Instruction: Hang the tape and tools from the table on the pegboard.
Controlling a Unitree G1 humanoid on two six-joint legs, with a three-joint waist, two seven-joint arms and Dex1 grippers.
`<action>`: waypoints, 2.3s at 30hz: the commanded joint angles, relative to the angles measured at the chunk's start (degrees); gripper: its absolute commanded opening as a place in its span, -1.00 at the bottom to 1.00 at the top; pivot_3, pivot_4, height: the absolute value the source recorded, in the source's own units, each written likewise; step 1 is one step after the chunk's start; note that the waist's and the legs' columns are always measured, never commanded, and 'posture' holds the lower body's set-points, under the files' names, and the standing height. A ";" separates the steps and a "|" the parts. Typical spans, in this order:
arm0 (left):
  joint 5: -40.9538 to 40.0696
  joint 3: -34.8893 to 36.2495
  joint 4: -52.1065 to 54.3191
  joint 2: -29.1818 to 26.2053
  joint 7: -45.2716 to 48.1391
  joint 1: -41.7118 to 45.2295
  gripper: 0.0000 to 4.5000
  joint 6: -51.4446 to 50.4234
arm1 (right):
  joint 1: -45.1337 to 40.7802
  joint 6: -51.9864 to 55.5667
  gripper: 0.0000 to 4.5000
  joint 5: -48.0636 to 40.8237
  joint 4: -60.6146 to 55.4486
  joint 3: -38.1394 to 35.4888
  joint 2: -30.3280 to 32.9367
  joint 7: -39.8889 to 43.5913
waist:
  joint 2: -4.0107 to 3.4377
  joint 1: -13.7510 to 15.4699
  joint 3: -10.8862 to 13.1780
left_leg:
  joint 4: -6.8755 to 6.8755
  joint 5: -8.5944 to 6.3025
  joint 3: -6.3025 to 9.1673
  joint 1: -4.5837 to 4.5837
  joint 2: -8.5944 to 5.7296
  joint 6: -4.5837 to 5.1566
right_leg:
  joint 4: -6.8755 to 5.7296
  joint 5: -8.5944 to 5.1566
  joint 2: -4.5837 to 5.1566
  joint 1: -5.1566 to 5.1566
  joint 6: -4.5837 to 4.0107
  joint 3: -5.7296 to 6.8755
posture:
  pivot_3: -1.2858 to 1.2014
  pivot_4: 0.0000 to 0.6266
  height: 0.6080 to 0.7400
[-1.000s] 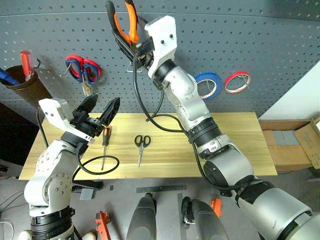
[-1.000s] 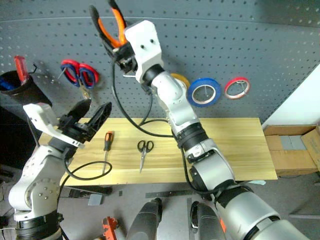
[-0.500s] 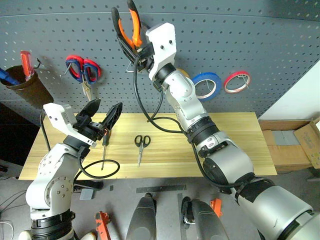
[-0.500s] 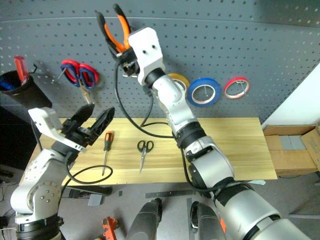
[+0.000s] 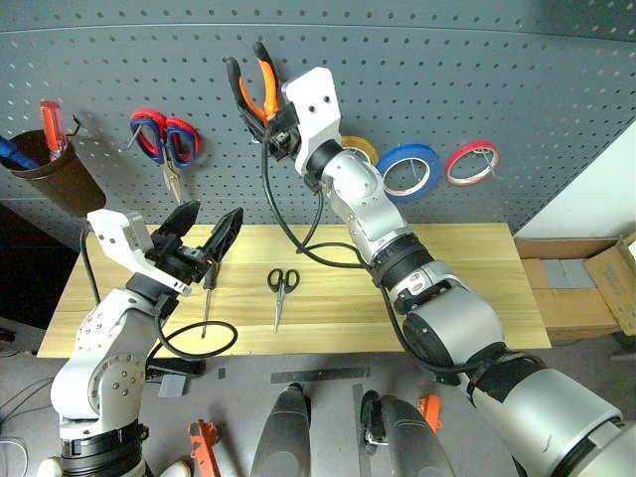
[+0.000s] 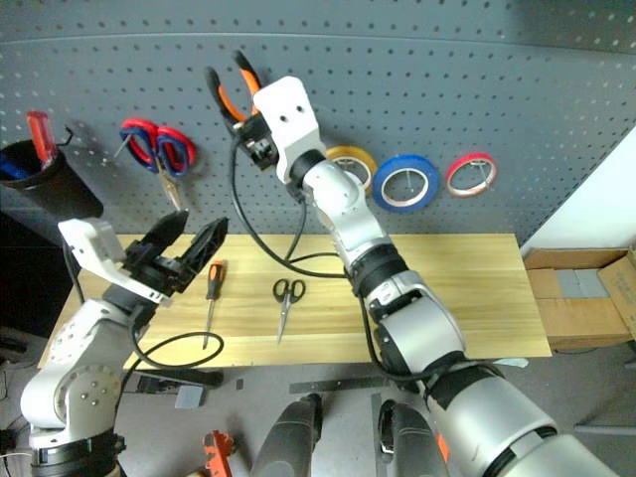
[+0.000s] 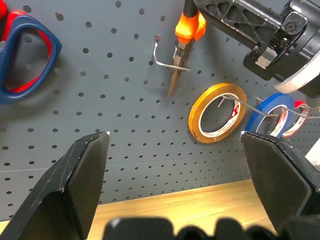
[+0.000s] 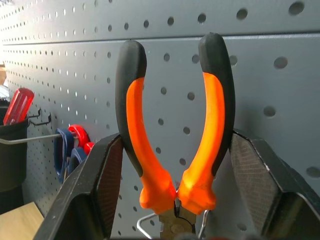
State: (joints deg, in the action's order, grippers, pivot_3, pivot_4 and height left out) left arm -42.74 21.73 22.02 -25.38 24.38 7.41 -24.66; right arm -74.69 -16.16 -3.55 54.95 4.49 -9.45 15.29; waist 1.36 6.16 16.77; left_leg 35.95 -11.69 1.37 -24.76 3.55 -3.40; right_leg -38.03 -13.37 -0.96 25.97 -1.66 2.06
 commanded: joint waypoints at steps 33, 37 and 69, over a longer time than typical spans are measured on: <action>5.78 -4.75 6.38 3.94 -7.98 -4.45 1.00 0.53 | 26.41 24.95 0.99 1.11 -49.68 7.11 12.82 17.52 | 0.00 -0.15 0.00 | 0.02 0.00 0.02 0.05 0.01 0.00 | -0.01 0.00 0.00 -0.06 0.00 -0.01 | 0.23 -0.07 1.00; 17.94 -10.19 3.67 8.80 -18.94 -4.85 1.00 1.44 | 37.19 26.99 0.99 -2.24 -60.72 9.99 22.04 28.07 | 0.00 0.02 0.00 | 0.03 0.00 0.02 0.11 -0.01 0.00 | 0.03 -0.01 0.00 -0.15 0.01 -0.02 | 0.21 -0.06 1.00; 39.64 -23.01 -15.25 17.82 -28.40 -5.96 1.00 -15.55 | 52.36 19.46 0.99 -2.49 -62.19 15.81 38.30 44.77 | 0.48 -3.25 0.74 | 0.04 -0.02 -0.05 0.55 -0.07 0.00 | 0.14 -0.01 0.01 -0.55 0.06 -0.05 | 0.13 0.04 1.00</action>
State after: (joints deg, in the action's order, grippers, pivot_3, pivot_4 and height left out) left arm -4.02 -0.80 8.08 -7.05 -4.81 1.26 -39.59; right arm -22.84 5.01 -5.85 -6.63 20.41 28.68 59.77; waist 1.84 2.91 17.51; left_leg 35.98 -11.71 1.32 -24.21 3.48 -3.40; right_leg -37.90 -13.38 -0.95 25.41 -1.60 2.01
